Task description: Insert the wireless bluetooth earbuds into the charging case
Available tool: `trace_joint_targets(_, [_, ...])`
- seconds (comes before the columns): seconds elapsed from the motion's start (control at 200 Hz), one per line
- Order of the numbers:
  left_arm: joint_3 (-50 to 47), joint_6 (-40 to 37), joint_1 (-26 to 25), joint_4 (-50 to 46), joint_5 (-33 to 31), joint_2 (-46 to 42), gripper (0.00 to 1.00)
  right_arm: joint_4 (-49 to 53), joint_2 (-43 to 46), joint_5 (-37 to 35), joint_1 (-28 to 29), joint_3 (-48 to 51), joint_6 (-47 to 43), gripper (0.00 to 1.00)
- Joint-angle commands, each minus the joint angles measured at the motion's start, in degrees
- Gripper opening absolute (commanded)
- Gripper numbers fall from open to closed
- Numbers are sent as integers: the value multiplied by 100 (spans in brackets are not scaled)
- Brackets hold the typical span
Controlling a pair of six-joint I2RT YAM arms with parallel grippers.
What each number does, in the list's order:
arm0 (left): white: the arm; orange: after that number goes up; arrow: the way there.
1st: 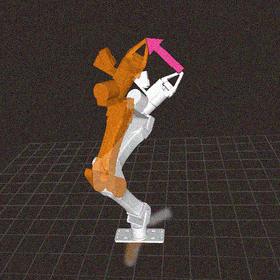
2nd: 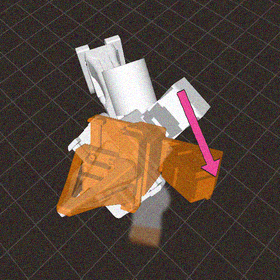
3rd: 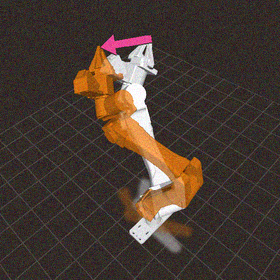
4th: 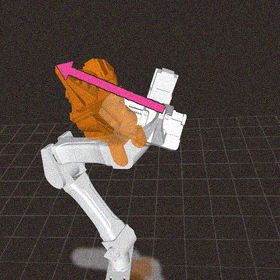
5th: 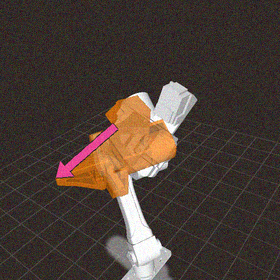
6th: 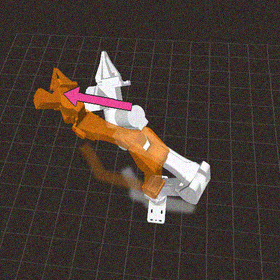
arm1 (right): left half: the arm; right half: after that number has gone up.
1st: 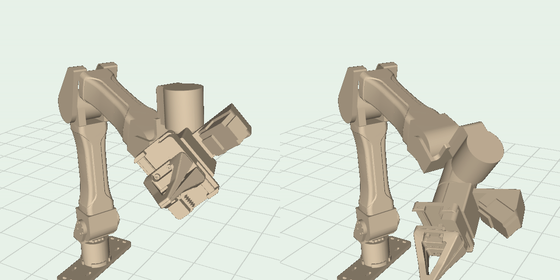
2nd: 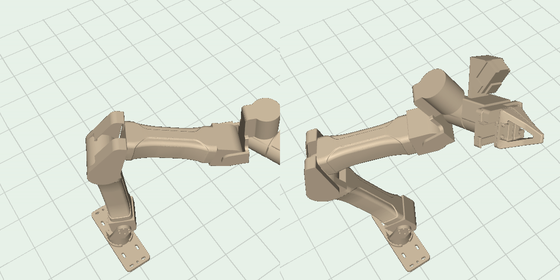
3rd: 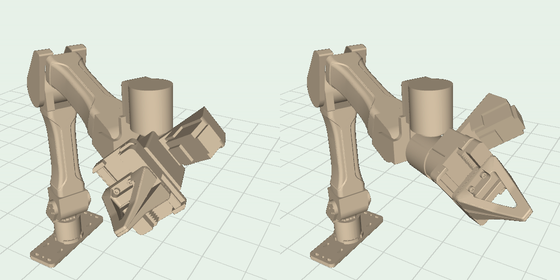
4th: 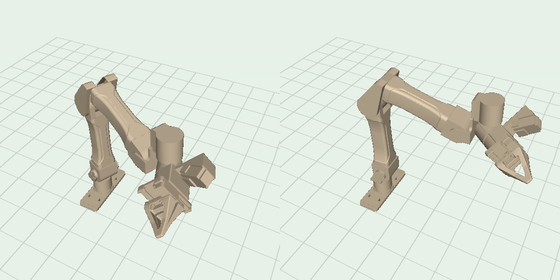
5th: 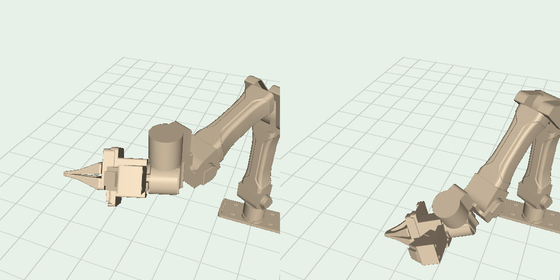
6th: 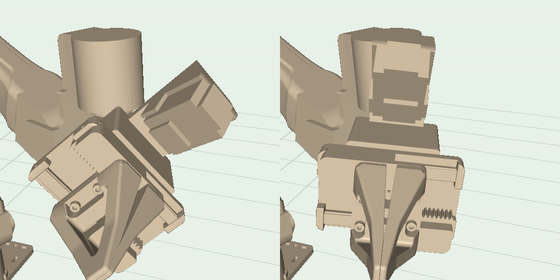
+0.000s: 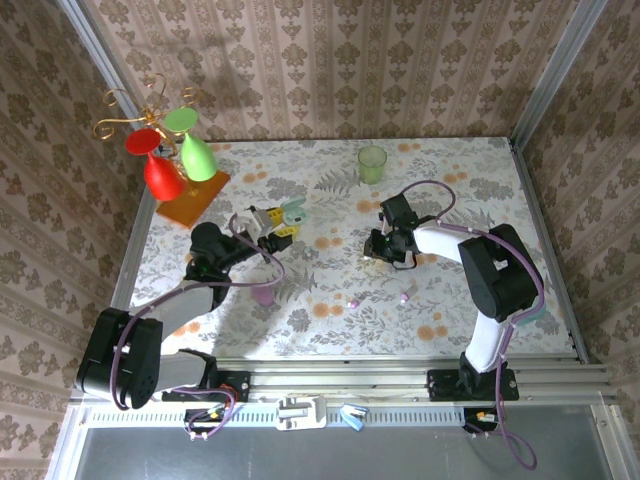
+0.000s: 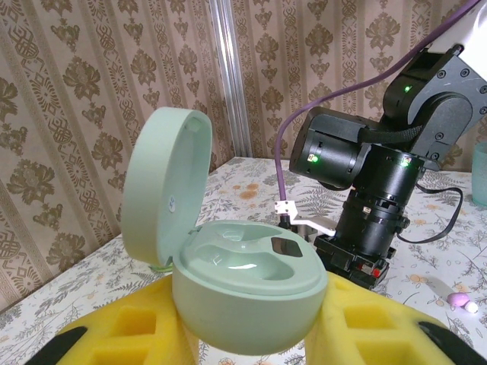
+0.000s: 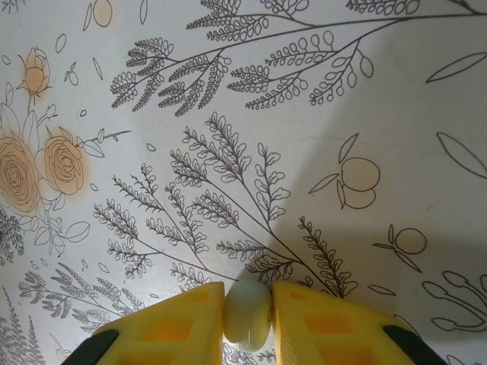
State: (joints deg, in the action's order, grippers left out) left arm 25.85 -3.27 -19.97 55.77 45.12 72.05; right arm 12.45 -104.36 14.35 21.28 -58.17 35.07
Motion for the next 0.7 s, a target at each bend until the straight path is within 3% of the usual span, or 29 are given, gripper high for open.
trace_joint_targets(0.0, [-97,-95,-42,173,-6,40,23,288,-226,-220,53,-13,-36,19])
trace_joint_targets(0.155, [-81,-111,-51,169,-29,84,23,532,39,-485,76,-39,-106,17])
trace_joint_targets(0.38, [-88,-100,-86,328,-58,221,23,1752,428,-1925,242,-505,-199,17])
trace_joint_targets(0.695, [8,-95,-96,312,-41,310,23,2746,190,-3025,749,-925,-504,18])
